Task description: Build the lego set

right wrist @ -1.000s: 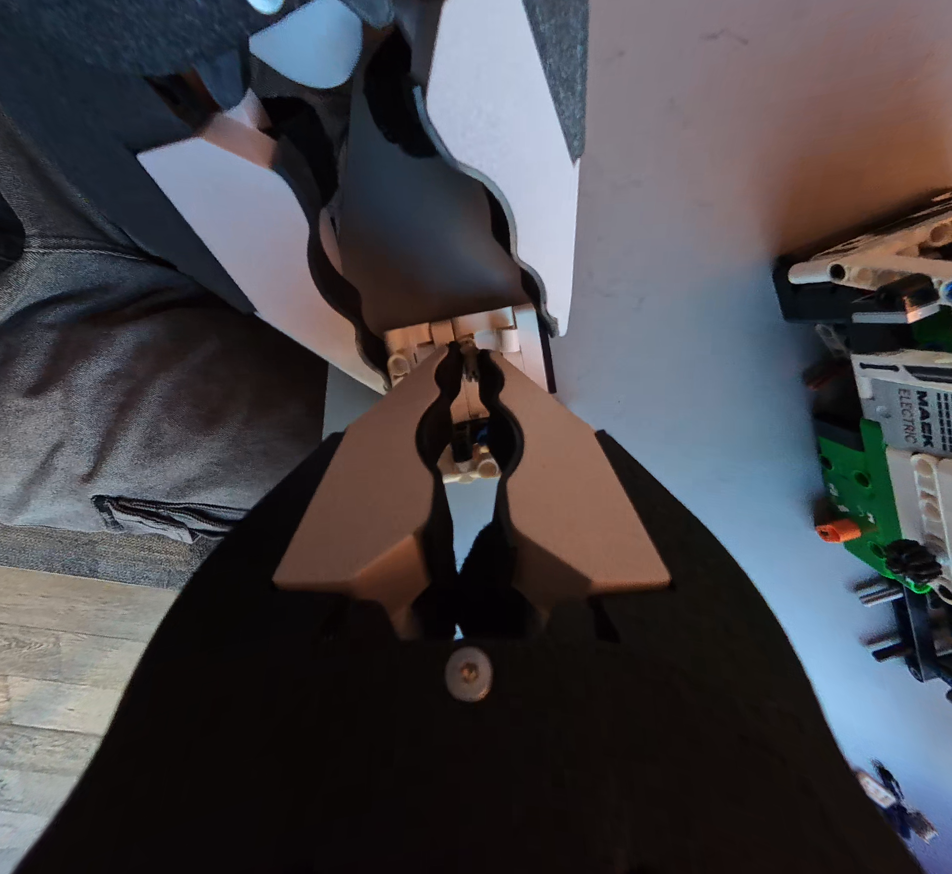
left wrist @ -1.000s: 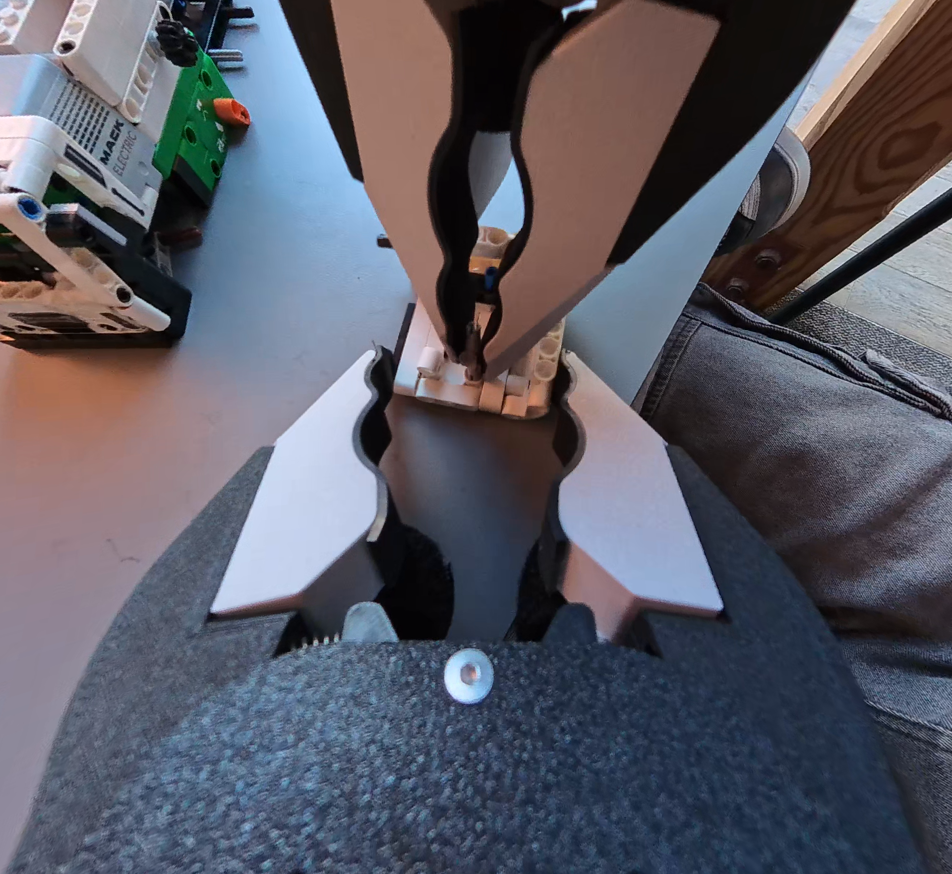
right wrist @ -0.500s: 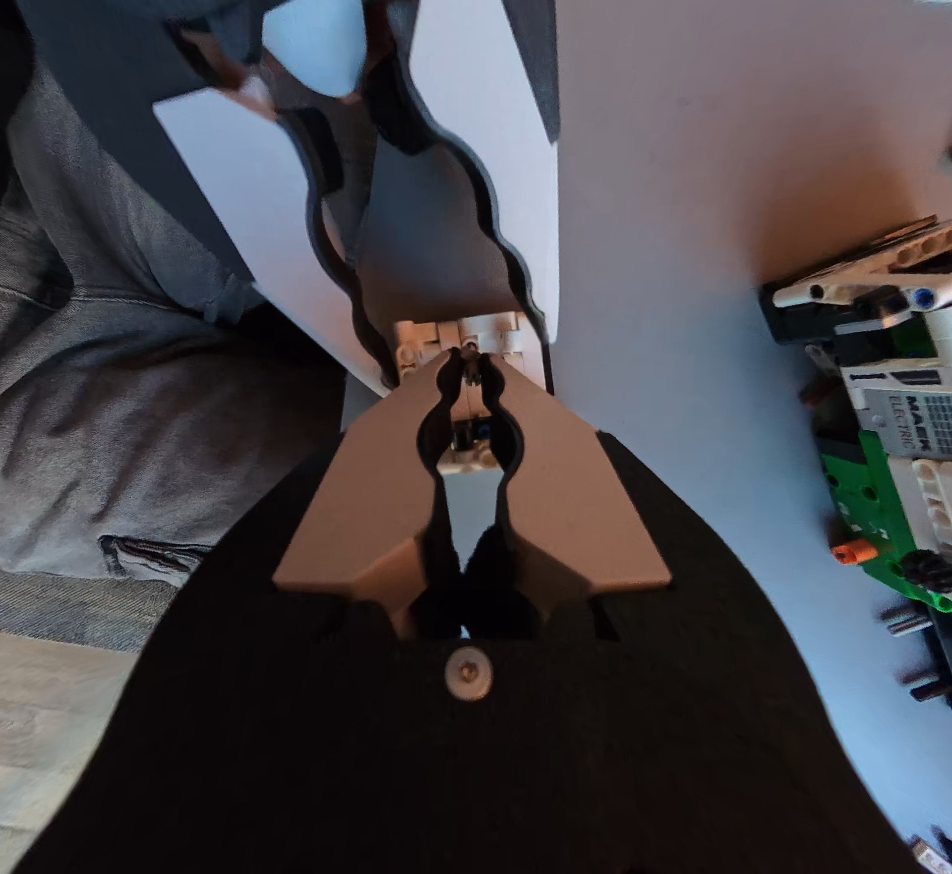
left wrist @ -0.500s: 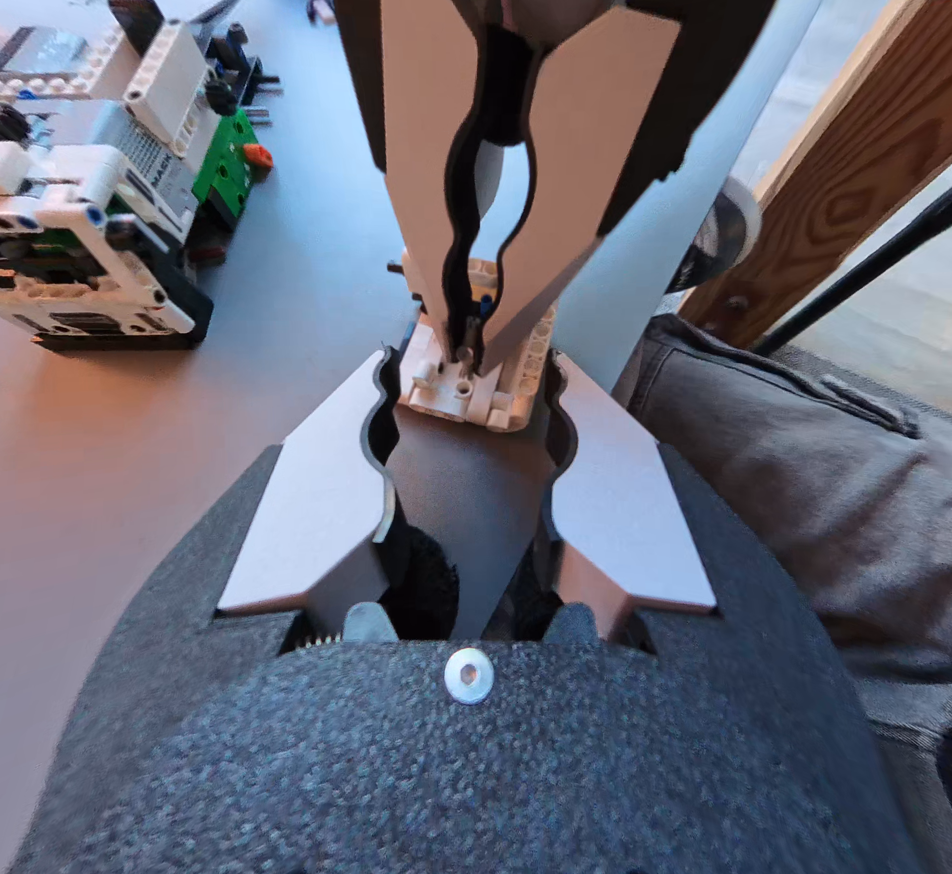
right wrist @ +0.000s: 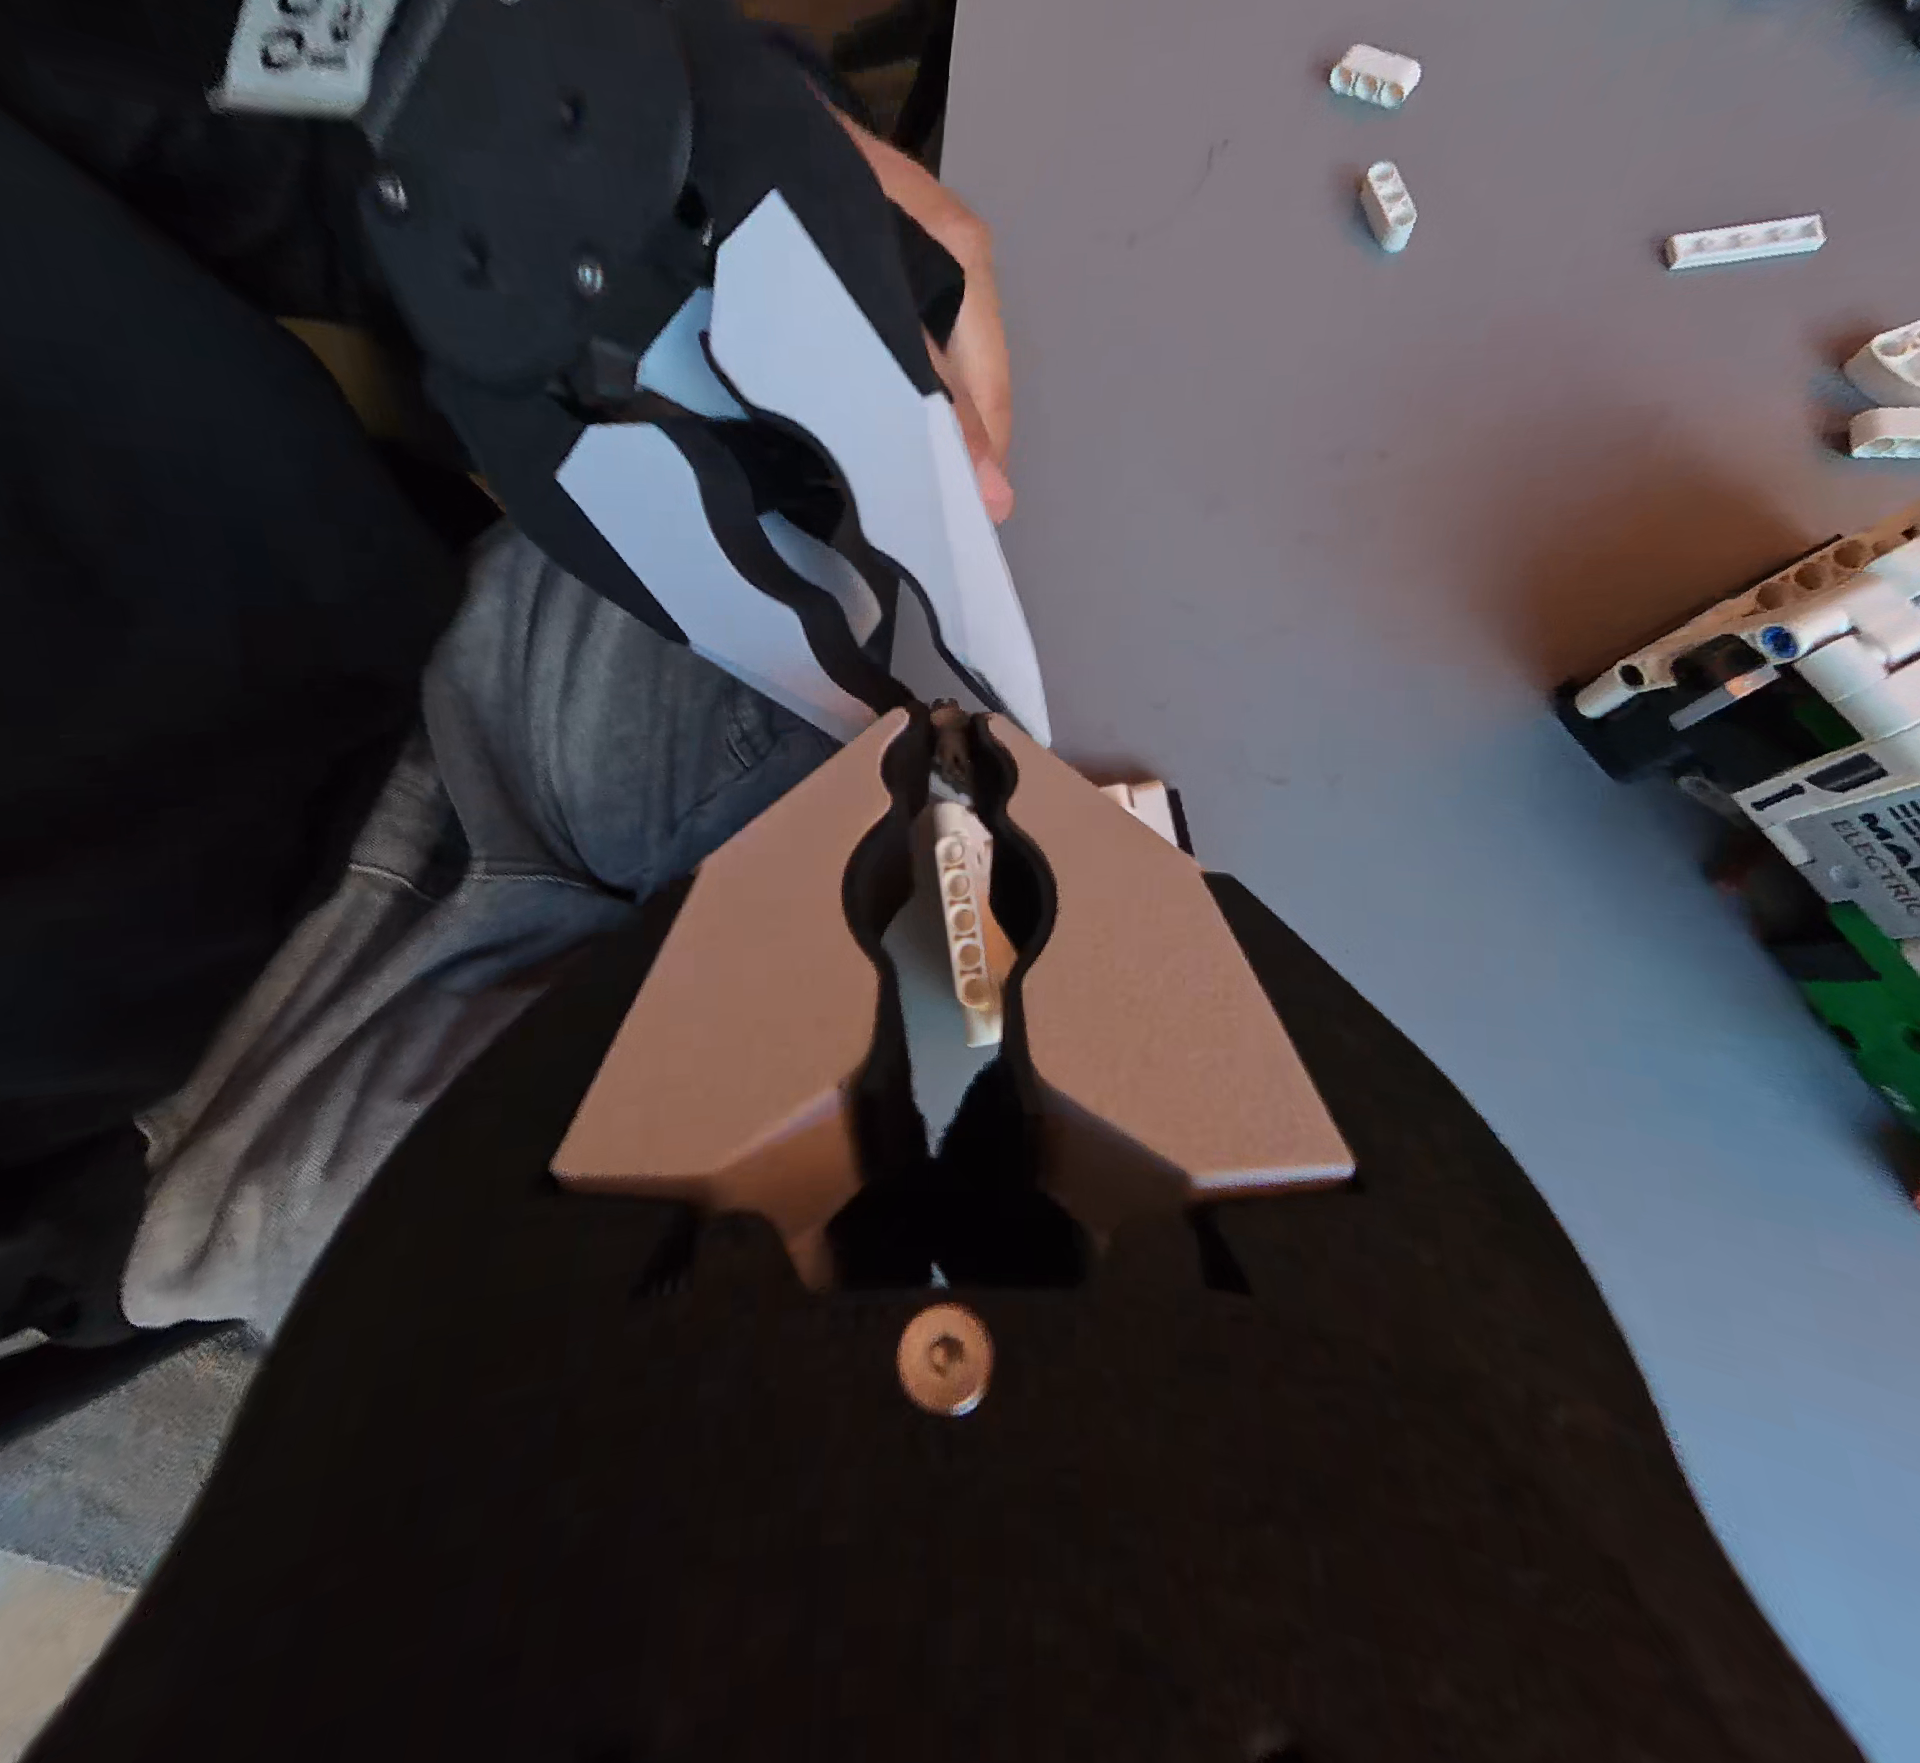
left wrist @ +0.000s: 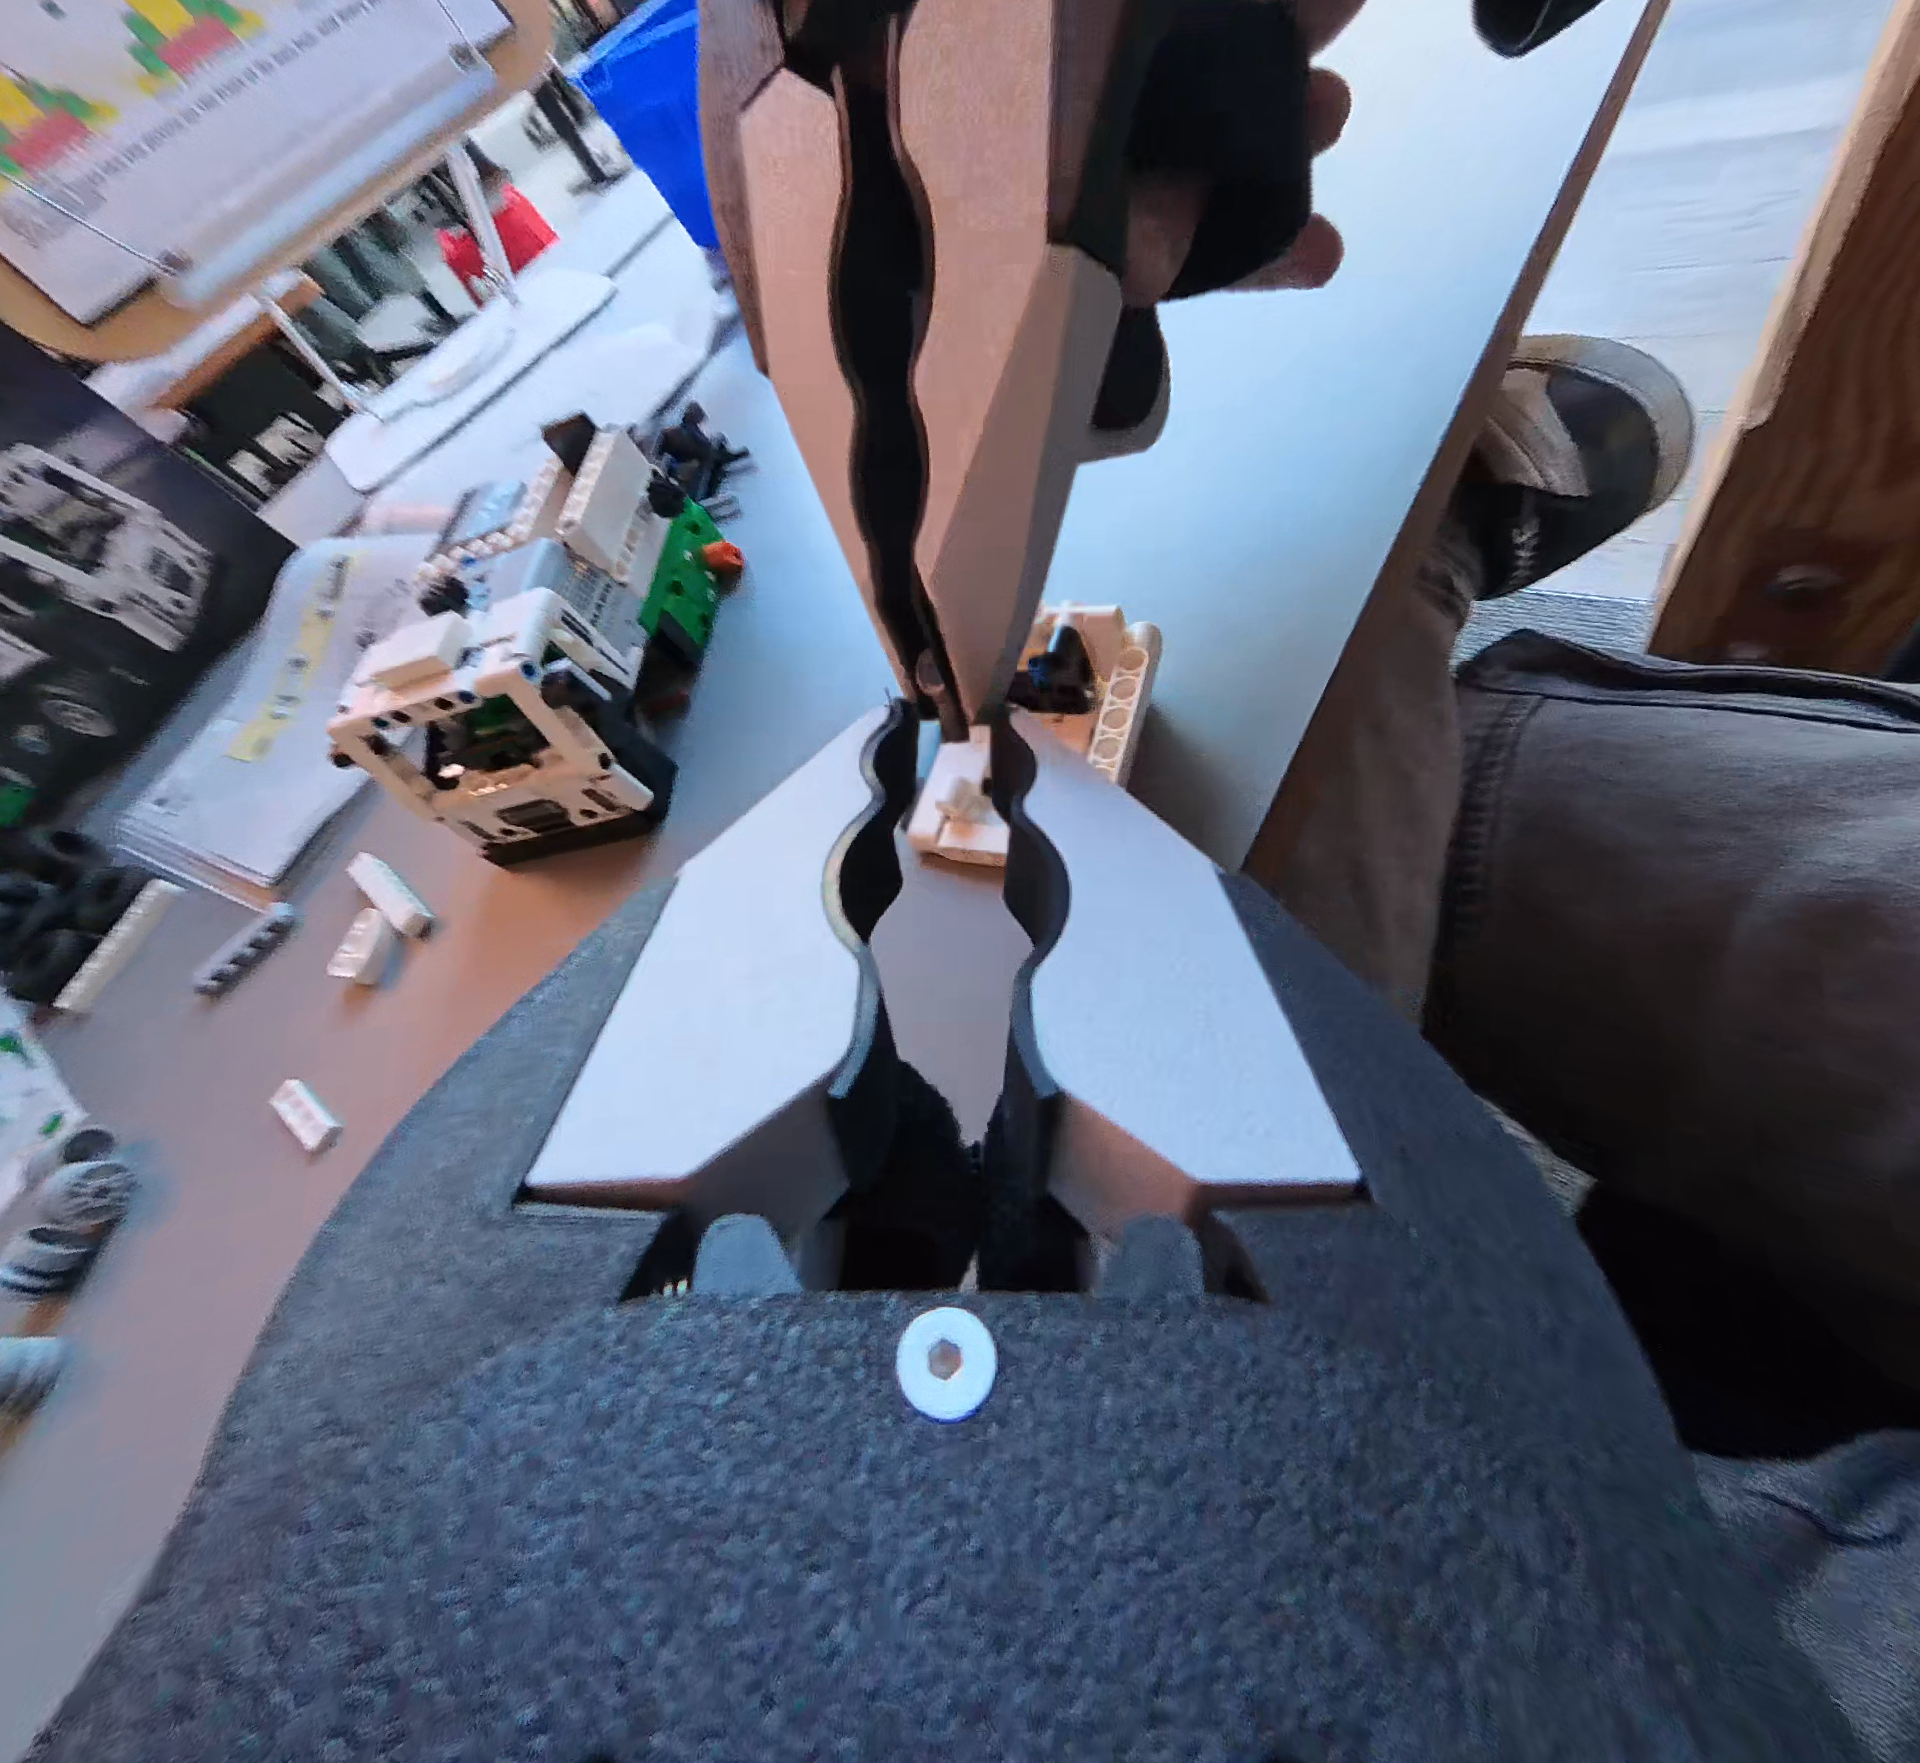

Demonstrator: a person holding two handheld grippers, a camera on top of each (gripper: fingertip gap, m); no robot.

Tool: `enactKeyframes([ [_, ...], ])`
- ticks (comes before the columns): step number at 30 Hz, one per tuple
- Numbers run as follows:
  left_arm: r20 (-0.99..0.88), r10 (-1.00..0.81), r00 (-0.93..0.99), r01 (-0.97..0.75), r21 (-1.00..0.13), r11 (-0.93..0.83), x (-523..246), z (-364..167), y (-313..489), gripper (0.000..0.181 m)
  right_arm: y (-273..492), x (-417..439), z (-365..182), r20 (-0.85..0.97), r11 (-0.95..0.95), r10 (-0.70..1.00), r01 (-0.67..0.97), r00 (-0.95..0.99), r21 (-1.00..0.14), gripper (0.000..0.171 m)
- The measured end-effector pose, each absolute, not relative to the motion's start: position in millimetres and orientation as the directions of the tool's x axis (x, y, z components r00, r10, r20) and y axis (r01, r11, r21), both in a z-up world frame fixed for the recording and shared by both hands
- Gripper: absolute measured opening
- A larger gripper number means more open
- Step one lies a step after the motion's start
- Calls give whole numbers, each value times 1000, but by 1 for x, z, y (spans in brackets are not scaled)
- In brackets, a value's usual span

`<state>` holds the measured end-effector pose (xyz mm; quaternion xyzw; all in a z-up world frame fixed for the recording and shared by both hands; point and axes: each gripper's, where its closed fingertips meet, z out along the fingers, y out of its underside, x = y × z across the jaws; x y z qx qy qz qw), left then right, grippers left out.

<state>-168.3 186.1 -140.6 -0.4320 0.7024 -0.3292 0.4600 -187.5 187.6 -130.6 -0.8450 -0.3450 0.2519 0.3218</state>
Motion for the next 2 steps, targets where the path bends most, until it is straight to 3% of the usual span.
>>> enactKeyframes([
  [2, -419, -892, -167, -281, -847, 451, -168, -136, 189, 11, 189, -188, -126, -231, -560, 734, 377, 638, -738, 6],
])
